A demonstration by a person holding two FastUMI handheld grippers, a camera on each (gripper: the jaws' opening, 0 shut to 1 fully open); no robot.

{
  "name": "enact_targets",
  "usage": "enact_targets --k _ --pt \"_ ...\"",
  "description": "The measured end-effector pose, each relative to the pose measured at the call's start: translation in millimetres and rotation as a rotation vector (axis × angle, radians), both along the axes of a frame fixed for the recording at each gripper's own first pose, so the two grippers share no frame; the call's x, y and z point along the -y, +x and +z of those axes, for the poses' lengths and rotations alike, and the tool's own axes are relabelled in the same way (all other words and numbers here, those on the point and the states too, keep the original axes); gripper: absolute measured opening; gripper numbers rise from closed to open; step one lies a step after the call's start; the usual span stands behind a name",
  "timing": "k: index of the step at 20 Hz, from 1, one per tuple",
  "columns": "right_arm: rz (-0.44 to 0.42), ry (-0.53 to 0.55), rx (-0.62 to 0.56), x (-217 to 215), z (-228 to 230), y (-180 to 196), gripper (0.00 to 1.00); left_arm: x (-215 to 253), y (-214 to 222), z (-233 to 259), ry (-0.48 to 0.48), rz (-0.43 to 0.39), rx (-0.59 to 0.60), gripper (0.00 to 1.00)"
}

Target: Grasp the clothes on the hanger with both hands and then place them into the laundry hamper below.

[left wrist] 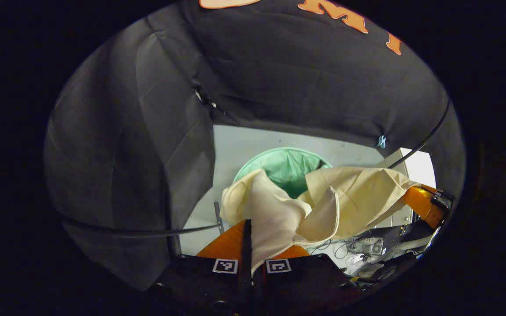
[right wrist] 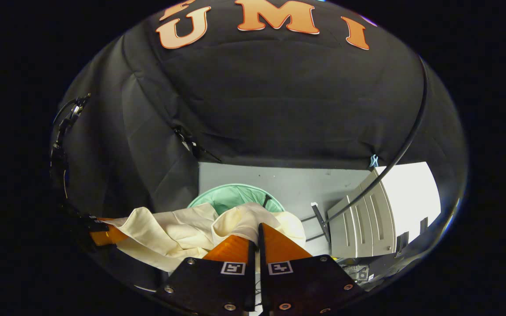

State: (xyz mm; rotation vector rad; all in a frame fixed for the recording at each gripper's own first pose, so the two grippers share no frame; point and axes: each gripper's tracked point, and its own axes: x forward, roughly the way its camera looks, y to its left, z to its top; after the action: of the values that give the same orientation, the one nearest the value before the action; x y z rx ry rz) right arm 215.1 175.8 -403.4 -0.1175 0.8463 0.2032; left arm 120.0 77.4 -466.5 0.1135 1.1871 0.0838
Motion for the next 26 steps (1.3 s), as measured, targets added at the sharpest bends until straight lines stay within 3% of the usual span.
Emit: enact_targets --k 4,14,15,17,18,19,23,26 --pt "0.007 -0.01 -0.021 -4 -8 4 0.07 1 -6 -1 0.002 0.015 -0.035 0.09" --pt "-0.017 -0.012 0.016 16 22 -11 0.09 8 -24 -15 -0.037 0.035 -0.103 0.1" --pt "-0.021 -0.011 0.016 20 26 -13 0.14 9 -26 -13 -0.04 0.037 -0.109 0.1" --pt "-0.025 -0.008 0.02 25 33 -17 0.21 15 -24 -9 -0.047 0.032 -0.11 0.12" --pt "-0.03 -0.006 0.025 27 35 -19 0.16 18 -24 -6 -0.046 0.026 -0.109 0.19" --pt "-0.037 -0.006 0.029 31 38 -20 0.25 21 -24 -2 -0.043 0.021 -0.109 0.24" --pt "-0.049 0.011 0.037 37 49 -29 0.43 29 -20 11 -0.023 -0.002 -0.086 0.21" --pt "-0.041 0.024 0.053 38 55 -34 0.55 39 -27 25 -0.043 -0.023 -0.066 0.8"
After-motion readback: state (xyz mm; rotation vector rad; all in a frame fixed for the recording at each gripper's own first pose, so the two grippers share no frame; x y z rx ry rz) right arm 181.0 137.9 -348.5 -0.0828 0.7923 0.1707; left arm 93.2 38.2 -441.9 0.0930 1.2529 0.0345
